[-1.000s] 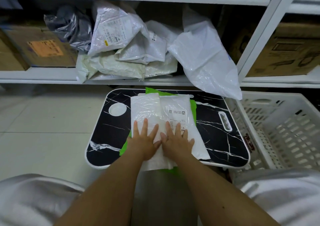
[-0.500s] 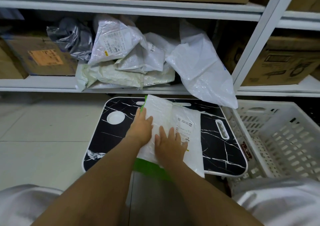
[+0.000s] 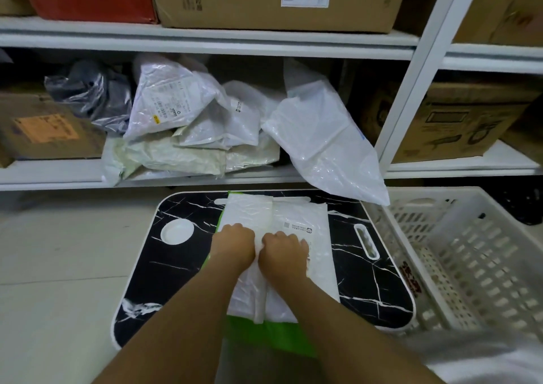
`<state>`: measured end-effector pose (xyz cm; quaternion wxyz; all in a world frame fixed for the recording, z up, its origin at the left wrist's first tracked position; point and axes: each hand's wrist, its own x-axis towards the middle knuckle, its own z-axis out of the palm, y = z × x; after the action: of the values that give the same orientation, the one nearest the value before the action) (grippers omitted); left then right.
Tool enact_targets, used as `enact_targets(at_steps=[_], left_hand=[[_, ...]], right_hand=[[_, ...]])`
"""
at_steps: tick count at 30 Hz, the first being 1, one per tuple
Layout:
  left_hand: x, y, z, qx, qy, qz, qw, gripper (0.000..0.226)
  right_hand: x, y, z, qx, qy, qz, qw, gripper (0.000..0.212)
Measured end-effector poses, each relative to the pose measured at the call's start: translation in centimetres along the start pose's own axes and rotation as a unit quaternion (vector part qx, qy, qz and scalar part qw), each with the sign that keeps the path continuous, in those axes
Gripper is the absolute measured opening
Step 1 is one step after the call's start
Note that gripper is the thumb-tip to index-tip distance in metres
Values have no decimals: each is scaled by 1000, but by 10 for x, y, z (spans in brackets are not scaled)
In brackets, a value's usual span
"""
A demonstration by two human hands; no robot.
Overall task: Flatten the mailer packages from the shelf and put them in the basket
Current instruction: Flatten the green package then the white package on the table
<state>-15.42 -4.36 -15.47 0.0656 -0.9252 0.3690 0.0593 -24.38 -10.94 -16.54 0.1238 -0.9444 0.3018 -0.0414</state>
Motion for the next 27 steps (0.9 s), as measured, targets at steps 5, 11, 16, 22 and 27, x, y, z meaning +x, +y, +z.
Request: enact_targets(at_steps=[5,11,16,22,27], left_hand=[[19,-8,-7,-102,-2,-15,995,27],[40,-56,-40,-171,100,-89,976,22],[64,-119,-72,-153,177,-151,960,28],[96,-169,-96,-203,249,-247,914,39],[129,-200,-108,-286,290,-295,864,65]], right_hand=[[27,0,-8,33,70,-20,997,24],[78,-40,-49,108,119,-71,985,25],[134,-104,-79,146,149,-111,972,32],[188,-143,-96,208,211,-81,952,45],[221,-153,-92,306,242,-66,918,62]])
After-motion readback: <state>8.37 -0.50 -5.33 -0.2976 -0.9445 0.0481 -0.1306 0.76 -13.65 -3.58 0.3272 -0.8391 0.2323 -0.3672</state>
